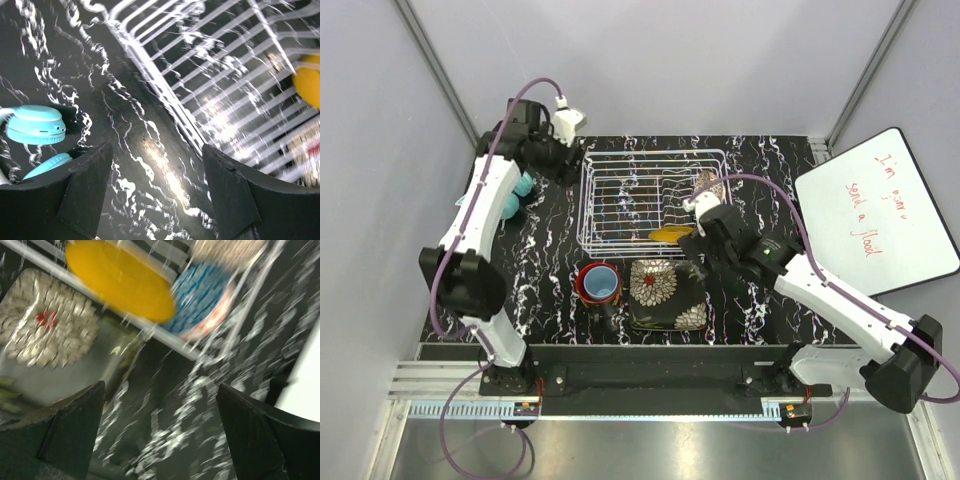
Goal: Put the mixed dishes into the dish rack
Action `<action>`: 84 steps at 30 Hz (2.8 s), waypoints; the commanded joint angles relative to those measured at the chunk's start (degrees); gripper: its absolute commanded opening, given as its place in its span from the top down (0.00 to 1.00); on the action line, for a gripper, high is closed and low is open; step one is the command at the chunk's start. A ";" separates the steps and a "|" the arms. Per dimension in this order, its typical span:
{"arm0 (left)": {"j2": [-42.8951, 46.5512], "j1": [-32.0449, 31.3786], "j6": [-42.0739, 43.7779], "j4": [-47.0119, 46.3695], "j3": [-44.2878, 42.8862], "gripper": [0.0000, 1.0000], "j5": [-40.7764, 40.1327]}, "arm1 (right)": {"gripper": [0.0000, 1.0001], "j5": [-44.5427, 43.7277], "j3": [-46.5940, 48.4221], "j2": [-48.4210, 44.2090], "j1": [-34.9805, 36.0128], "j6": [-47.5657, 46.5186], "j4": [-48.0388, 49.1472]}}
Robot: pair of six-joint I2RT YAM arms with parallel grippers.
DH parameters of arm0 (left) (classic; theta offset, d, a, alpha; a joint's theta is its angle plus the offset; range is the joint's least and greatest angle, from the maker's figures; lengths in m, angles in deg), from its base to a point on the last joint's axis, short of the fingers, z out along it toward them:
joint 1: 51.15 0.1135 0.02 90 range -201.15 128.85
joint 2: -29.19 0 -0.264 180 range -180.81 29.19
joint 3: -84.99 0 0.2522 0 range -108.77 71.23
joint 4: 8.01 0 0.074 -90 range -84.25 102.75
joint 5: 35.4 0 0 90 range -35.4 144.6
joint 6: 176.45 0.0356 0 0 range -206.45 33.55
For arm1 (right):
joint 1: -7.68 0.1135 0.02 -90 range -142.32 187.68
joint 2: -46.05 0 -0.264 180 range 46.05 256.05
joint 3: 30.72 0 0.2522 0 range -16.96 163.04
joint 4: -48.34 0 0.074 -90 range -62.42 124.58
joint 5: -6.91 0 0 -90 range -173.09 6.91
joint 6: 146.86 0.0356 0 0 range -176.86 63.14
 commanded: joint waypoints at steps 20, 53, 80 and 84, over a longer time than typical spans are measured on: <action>14.35 -36.18 14.53 -11.11 37.17 0.25 -14.39 | 0.04 33.86 -30.49 -2.50 -19.06 39.75 21.49; -0.33 -38.30 16.64 -19.64 41.31 0.26 -15.54 | 0.34 42.90 -39.03 7.35 -20.55 41.33 45.85; -0.43 -41.73 13.92 -20.34 38.40 0.26 -13.87 | 0.65 57.31 -40.10 9.87 -20.46 40.11 51.91; -0.08 -41.73 13.74 -20.52 38.67 0.27 -14.04 | 1.00 58.56 -39.48 10.51 -20.46 39.49 52.45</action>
